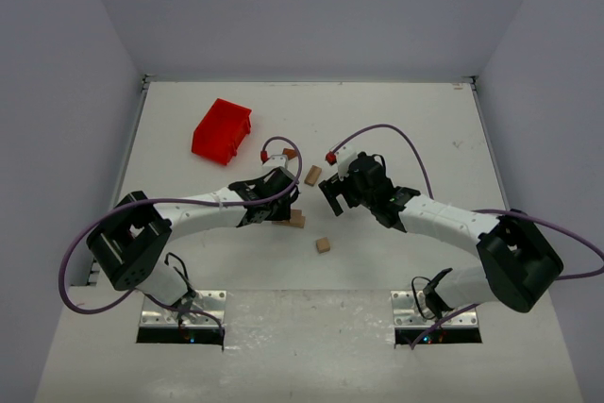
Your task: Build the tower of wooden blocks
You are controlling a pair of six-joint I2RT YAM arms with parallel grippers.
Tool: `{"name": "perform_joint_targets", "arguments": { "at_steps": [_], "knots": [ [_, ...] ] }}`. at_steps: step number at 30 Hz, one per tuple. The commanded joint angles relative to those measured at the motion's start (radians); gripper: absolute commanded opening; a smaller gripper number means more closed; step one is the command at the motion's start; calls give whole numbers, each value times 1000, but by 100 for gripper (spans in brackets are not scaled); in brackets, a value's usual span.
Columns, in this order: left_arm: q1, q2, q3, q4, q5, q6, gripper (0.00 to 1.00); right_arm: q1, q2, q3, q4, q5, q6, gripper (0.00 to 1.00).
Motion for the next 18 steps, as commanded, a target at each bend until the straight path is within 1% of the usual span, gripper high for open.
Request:
{"name": "perform_joint_targets", "arguments": {
  "at_steps": [1, 14, 18],
  "knots": [
    [-9, -18, -5, -29, -31, 16, 31, -3, 3, 36, 19, -3, -5, 99],
    [-8, -8, -7, -34, -30, 12, 32, -2, 3, 37, 18, 1, -6, 99],
    [-9, -12, -6, -37, -38, 12, 37, -3, 6, 38, 17, 3, -5, 99]
  ]
}}
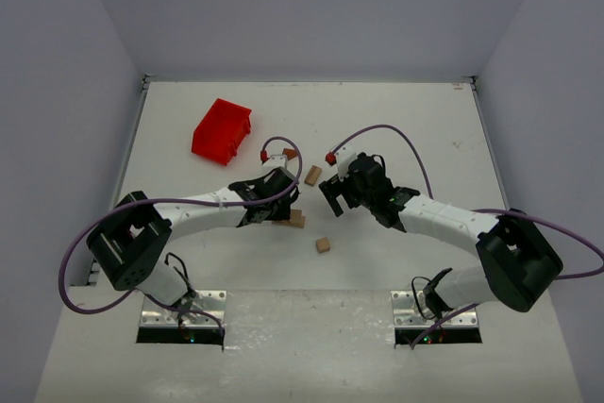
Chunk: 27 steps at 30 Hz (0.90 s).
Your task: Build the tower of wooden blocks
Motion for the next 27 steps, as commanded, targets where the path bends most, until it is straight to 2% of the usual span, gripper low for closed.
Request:
{"name": "perform_joint_targets", "arguments": {
  "at_steps": [1, 10, 27],
  "knots": [
    [-8, -13, -6, -33, -20, 5, 38, -2, 2, 36, 26, 3, -5, 99],
    [-8, 0, -3, -34, -18, 8, 45, -3, 4, 38, 24, 3, -7, 99],
    [-8, -93, -6, 0, 7, 19, 46, -2, -9, 38, 27, -29, -22, 99]
  ]
}}
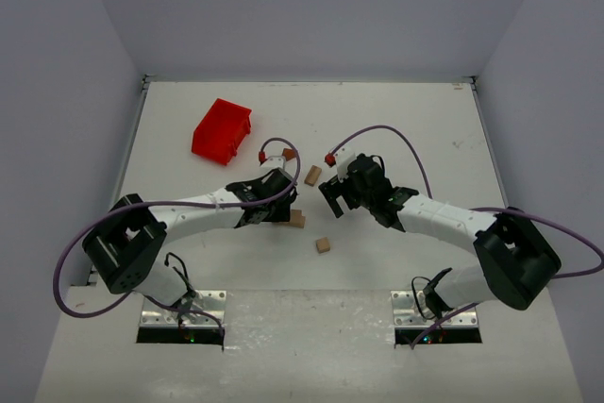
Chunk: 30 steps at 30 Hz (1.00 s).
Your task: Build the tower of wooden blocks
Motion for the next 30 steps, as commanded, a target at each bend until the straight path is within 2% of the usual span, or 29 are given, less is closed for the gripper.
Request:
{"name": "perform_joint_targets", "arguments": {
  "at_steps": [1, 8, 10, 11, 12, 13, 14, 18, 23, 30],
  "knots": [
    [-8, -86, 2, 49, 12, 17, 46, -2, -28, 32, 36, -42, -21, 99],
    [-14, -179, 15, 87, 35, 39, 48, -3, -66, 10, 57, -158, -43, 99],
    [-14, -199, 37, 103, 4, 42, 59, -1, -82, 5, 60, -220, -92, 99],
    [-14, -202, 55, 107, -37, 45, 70, 0, -90, 3, 58, -275, -106, 99],
    [-11, -201, 79, 117, -57, 54, 87, 2, -100, 2, 57, -313, -123, 99],
    [-5, -197, 104, 124, -81, 65, 97, 6, -108, 1, 53, -355, -141, 99],
    [6, -188, 128, 126, -107, 78, 100, 13, -113, 2, 48, -399, -159, 99],
    [115, -183, 142, 182, -107, 128, 100, 54, -94, 22, 28, -464, -213, 99],
    [291, -246, 75, 282, -53, 145, 100, 116, 19, 107, -14, -413, -270, 99],
    [443, -295, -27, 332, -37, 109, 100, 156, 159, 206, -33, -367, -308, 99]
  ]
}}
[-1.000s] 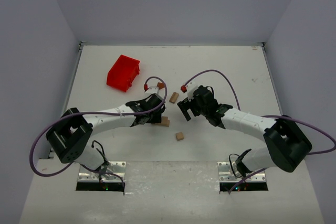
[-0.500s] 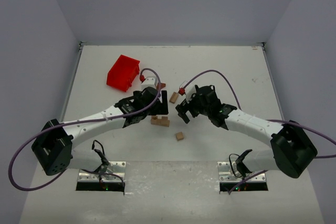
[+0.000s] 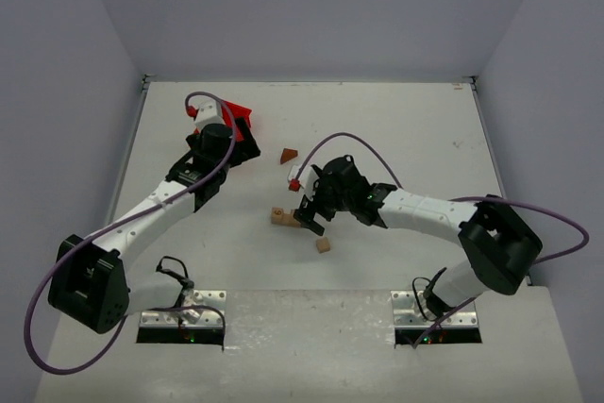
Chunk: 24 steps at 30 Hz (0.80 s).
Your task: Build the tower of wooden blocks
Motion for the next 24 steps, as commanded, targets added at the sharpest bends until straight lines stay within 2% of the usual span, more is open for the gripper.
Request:
{"name": "perform_joint_targets", "arguments": {
  "at_steps": [1, 11, 24],
  "knots": [
    [60, -33, -50, 79, 12, -22, 100, 29, 63, 75, 13, 38, -57, 99],
    [85, -11, -80, 91, 24, -45, 100, 50, 182, 195, 10, 105, 6, 99],
    [84, -11, -94, 135, 43, -44, 100, 47, 273, 342, -19, 487, 117, 99]
  ]
}}
